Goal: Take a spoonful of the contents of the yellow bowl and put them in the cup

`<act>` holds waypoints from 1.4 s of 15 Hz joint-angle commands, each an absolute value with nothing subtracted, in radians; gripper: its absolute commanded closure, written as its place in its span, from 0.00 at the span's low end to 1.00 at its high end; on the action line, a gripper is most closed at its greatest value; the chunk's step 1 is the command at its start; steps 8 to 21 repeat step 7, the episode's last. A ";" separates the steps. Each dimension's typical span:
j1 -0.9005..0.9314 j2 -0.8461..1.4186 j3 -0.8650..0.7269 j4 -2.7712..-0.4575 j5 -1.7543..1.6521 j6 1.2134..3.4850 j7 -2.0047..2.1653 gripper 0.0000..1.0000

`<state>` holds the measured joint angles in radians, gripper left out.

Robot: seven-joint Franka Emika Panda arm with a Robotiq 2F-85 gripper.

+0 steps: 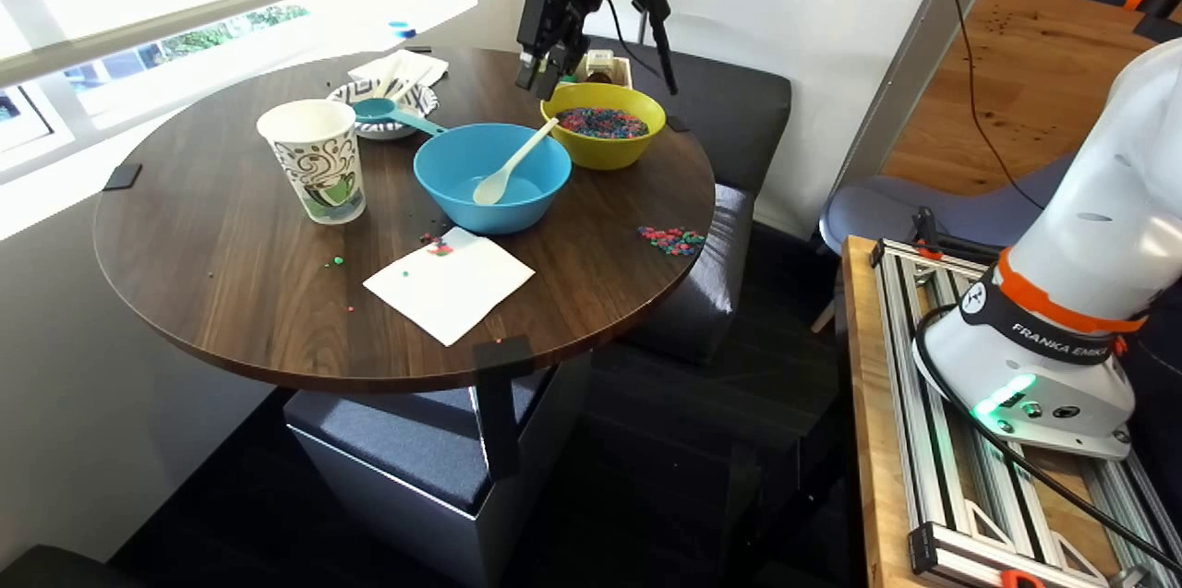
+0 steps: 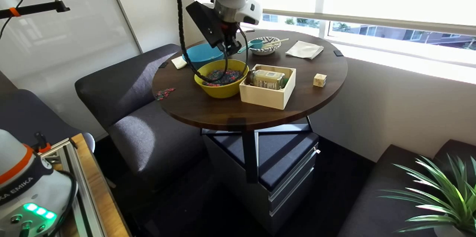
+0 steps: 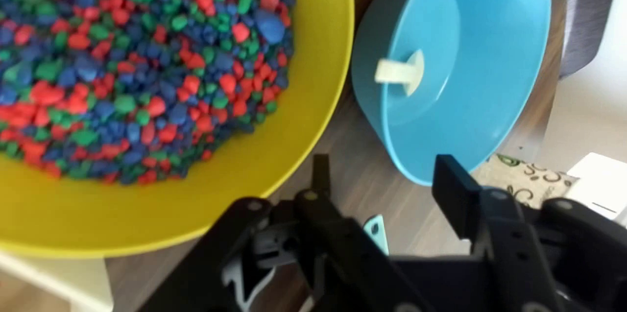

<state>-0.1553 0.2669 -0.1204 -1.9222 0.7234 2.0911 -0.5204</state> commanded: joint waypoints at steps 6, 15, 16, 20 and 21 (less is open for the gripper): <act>-0.197 0.056 -0.101 -2.030 1.008 2.322 -0.722 0.00; -0.173 0.100 -0.112 -1.980 0.895 2.331 -0.631 0.00; -0.173 0.100 -0.112 -1.980 0.895 2.331 -0.631 0.00; -0.173 0.100 -0.112 -1.980 0.895 2.331 -0.631 0.00; -0.173 0.100 -0.112 -1.980 0.895 2.331 -0.631 0.00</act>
